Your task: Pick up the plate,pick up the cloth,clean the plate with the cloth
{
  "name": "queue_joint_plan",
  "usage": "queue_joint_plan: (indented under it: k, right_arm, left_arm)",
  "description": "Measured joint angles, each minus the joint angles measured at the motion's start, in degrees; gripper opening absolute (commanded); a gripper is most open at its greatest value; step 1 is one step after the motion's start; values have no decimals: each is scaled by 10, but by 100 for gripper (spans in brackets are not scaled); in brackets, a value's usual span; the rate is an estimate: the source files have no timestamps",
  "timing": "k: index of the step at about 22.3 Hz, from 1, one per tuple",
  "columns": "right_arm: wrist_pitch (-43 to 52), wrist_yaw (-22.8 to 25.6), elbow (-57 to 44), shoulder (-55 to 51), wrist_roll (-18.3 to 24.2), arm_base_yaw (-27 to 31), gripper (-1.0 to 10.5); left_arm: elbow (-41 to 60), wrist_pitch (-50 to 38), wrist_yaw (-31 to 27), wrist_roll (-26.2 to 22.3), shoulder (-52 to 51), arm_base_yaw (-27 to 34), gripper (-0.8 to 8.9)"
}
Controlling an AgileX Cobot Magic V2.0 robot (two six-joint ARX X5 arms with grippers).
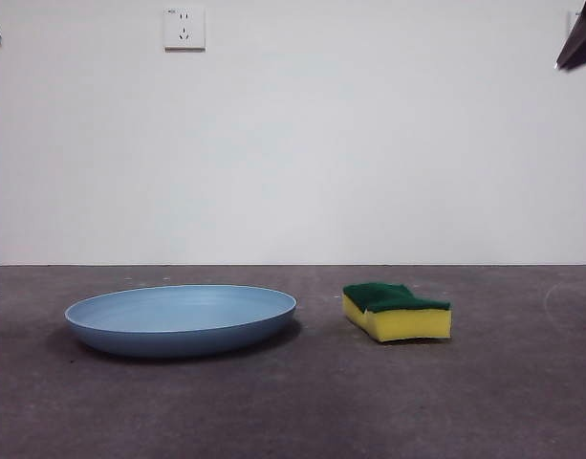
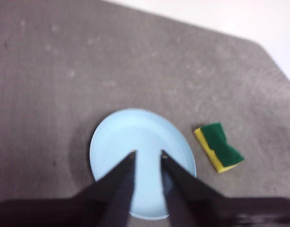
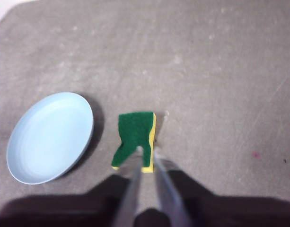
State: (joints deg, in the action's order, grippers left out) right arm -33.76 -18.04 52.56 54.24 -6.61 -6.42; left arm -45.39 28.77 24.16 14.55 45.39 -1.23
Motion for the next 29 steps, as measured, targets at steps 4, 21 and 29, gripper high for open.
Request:
queue_joint_plan:
  k: [4,21,29]
  right_arm:
    - [0,0,0,7,0,0,445]
    - [0,0,0,7,0,0,441]
    - [-1,0,0,7,-5,0,441]
  left_arm:
    - [0,1,0,-1,32,0,443]
    - [-122,-52,-85,-73,448,-70,439]
    - [-122,-94,-101,-81,532,-77,436]
